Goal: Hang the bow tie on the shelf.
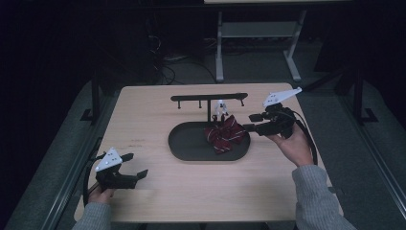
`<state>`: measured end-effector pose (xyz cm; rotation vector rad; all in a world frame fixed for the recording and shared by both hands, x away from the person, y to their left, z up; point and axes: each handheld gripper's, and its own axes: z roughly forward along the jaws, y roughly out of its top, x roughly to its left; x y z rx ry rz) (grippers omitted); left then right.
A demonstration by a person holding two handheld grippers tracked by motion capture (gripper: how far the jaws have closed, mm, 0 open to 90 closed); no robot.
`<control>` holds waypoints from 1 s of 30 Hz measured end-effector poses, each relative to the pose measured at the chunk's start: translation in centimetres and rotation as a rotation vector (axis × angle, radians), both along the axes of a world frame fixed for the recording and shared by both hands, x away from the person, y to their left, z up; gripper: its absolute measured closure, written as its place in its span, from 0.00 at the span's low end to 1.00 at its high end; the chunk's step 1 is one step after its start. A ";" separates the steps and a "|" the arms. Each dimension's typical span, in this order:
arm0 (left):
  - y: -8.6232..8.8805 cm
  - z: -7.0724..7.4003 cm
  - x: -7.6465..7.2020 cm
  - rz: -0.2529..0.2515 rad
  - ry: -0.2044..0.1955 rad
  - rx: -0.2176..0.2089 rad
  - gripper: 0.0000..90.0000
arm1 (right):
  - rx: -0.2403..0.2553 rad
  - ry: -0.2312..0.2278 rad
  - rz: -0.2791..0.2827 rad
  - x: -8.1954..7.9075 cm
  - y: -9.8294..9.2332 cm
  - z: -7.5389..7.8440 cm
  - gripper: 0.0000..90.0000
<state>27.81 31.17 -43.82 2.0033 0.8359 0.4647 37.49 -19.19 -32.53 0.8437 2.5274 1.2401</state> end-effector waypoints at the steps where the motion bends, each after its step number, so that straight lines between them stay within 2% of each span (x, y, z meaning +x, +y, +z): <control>1: 0.0 0.0 0.0 0.002 0.003 -0.003 0.14 | 0.003 0.005 -0.008 -0.1 -0.2 -0.1 0.57; 30: -0.1 -0.1 0.0 0.003 0.007 -0.005 0.14 | 0.022 0.032 -0.037 -1.8 -2.6 -2.1 0.54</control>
